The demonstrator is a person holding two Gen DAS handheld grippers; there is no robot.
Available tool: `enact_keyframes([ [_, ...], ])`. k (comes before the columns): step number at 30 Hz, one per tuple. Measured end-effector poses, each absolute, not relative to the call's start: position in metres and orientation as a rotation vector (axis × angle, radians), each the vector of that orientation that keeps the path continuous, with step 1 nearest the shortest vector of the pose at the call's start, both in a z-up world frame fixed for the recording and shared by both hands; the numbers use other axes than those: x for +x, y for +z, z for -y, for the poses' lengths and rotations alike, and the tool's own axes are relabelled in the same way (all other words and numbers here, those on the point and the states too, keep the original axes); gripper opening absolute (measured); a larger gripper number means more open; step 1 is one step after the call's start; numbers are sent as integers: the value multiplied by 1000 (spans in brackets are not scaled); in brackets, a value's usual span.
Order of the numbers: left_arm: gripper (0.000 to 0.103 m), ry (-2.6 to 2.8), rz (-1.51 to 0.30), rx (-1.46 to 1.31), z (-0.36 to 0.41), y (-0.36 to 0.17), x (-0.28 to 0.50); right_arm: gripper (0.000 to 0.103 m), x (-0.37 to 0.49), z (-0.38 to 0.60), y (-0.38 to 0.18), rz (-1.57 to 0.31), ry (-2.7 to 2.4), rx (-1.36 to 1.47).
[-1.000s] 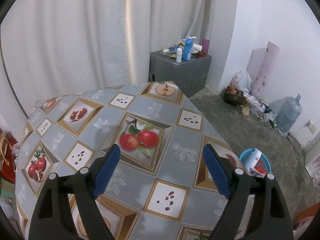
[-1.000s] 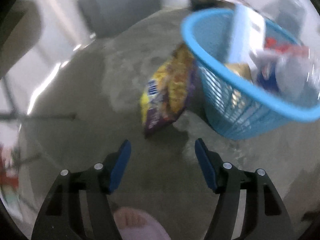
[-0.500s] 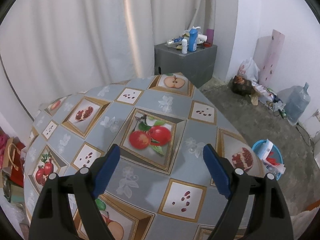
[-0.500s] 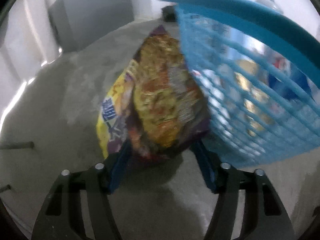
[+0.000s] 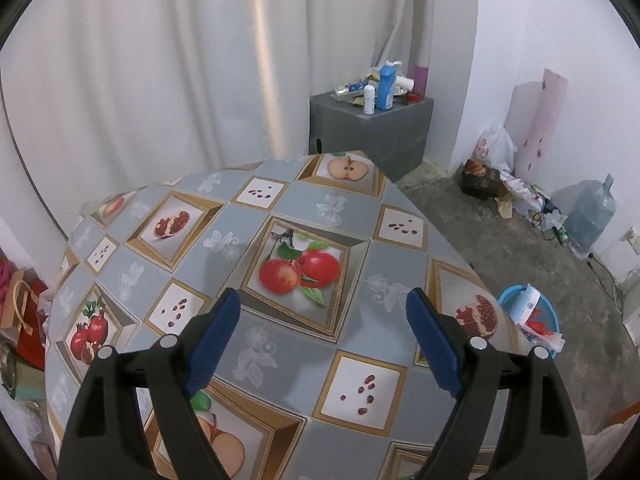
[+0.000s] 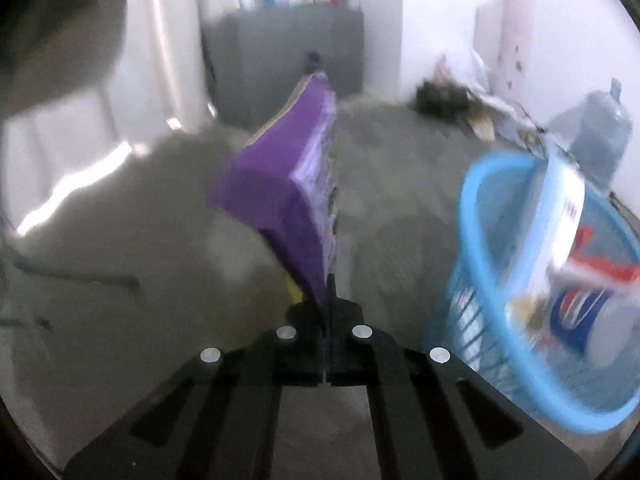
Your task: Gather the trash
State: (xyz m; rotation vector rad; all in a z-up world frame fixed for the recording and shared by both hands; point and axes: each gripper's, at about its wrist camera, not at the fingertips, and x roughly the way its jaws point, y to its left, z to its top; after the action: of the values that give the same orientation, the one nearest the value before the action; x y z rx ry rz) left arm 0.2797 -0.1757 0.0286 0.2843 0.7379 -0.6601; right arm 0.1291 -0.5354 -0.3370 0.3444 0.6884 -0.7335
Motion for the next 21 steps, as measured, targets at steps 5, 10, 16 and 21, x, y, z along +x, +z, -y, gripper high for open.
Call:
enact_keyframes([
  [5,83,-687,-716,244,169,34,267,0,54,578,-256,-503,-691,642],
  [10,83,-714,-723,191,159,35,250,2,-8,640,-266,-480,-670,1047],
  [16,83,-737,-724,135,142,40,221,22,-57,693,-297,-612,-865,1257],
  [21,83,-731,-704,119,125,43,194,52,-50,701,-314,-705,-868,1297],
])
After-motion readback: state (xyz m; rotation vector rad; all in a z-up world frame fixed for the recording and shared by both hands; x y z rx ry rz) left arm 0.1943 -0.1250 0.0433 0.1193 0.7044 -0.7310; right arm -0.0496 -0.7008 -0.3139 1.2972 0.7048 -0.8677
